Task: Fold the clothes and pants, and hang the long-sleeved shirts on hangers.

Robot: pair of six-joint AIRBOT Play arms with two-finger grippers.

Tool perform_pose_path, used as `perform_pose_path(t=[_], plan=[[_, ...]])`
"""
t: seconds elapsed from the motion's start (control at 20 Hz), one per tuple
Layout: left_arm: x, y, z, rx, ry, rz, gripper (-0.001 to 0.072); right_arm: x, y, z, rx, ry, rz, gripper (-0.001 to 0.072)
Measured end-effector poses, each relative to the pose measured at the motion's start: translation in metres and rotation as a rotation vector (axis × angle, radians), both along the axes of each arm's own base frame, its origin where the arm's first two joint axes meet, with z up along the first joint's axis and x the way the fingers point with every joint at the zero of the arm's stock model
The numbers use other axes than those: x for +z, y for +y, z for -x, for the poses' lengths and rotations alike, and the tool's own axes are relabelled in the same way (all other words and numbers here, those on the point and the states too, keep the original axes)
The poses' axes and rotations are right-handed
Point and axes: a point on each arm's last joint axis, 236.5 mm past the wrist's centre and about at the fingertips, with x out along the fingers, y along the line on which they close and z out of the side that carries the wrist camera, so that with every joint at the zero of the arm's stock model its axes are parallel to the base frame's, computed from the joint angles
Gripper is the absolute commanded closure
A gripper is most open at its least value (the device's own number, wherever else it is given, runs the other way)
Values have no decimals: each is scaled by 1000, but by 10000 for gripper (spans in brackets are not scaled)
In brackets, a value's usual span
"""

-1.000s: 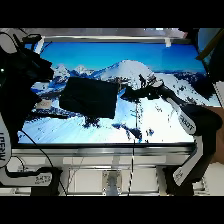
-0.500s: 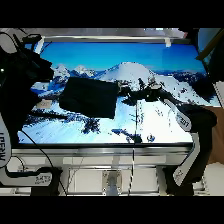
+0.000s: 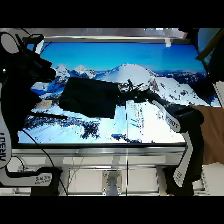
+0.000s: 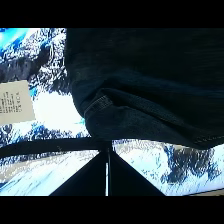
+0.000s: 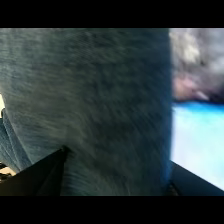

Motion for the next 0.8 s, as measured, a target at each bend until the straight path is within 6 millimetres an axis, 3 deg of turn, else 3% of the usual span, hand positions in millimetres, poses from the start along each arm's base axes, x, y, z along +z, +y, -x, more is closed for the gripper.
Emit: perform_pose_path(t=[0.05, 0.1, 0.15, 0.3, 0.45, 0.65, 0.8], plan=[[0, -1, 0, -3, 0, 0, 690, 1, 7, -1, 5, -7, -2, 309], [0, -2, 0, -5, 0, 0, 690, 2, 14, -2, 10, -18, -1, 633], [0, -3, 0, -7, 0, 0, 690, 5, 21, -2, 15, -22, -7, 668], [0, -4, 0, -10, 0, 0, 690, 25, 29, -13, 15, -55, -37, 670], [0, -4, 0, -10, 0, 0, 690, 62, 9, -38, 3, -121, -71, 670], [0, -3, 0, -9, 0, -4, 690, 116, -70, -71, -22, -210, -52, 670], [0, -2, 0, -8, 0, -8, 690, 143, -160, -76, -56, -223, 36, 670]])
